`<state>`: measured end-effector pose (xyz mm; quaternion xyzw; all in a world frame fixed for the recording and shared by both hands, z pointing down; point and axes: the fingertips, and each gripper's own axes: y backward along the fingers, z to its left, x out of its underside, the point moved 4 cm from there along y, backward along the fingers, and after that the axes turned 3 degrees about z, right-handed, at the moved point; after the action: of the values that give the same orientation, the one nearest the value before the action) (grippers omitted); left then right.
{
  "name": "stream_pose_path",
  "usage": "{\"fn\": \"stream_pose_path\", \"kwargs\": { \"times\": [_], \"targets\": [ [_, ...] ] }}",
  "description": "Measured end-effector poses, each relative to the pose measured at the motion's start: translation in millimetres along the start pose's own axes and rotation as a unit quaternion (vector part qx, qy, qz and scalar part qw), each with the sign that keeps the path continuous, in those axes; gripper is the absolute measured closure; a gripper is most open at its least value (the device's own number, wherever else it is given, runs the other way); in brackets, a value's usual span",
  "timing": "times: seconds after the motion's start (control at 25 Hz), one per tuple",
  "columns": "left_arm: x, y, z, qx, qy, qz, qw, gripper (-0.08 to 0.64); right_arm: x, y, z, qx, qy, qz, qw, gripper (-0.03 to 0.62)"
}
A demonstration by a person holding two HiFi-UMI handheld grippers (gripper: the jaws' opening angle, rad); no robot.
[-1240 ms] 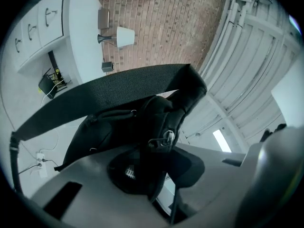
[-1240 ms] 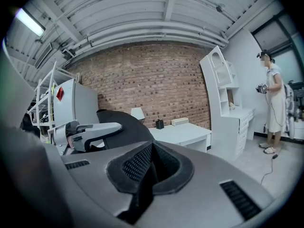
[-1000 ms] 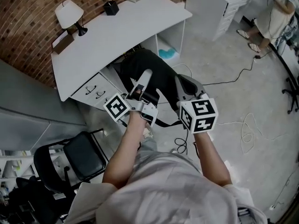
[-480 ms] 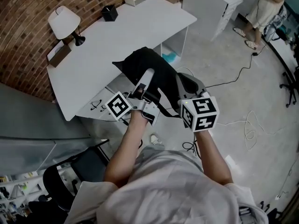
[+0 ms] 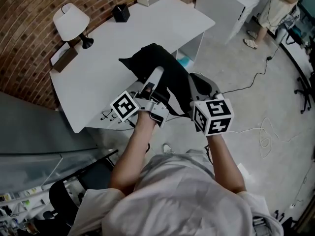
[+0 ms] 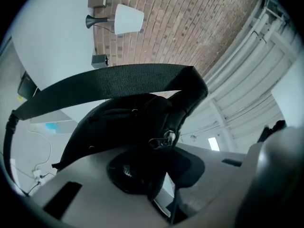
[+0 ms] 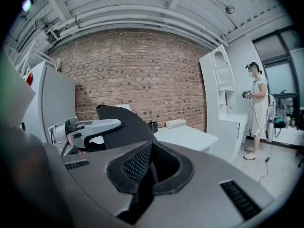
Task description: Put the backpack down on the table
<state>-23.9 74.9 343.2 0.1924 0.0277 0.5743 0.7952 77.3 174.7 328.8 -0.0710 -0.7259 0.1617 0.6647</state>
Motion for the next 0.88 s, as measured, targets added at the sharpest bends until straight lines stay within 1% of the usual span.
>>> {"fn": "stream_pose_path", "kwargs": {
  "times": [0.24,0.48,0.68,0.88],
  "targets": [
    [-17,-3,9,-0.001,0.004,-0.003,1.0000,0.479,-3,-15,-5,0.006,-0.002,0.000,1.000,0.591],
    [-28,-14,18,-0.006,-0.002,0.001,1.0000,0.479,-5,-33,-18,0.010,-0.009,-0.002,1.000,0.591],
    [-33,-39,27,0.001,-0.001,0.001,1.0000,0.478,-11,-52,-37,0.004,-0.012,-0.009,1.000,0.591],
    [-40,-81,38,0.008,-0.002,-0.001,1.0000,0.479,-24,-79,-67,-0.011,-0.012,-0.016,1.000,0.591]
  ]
}}
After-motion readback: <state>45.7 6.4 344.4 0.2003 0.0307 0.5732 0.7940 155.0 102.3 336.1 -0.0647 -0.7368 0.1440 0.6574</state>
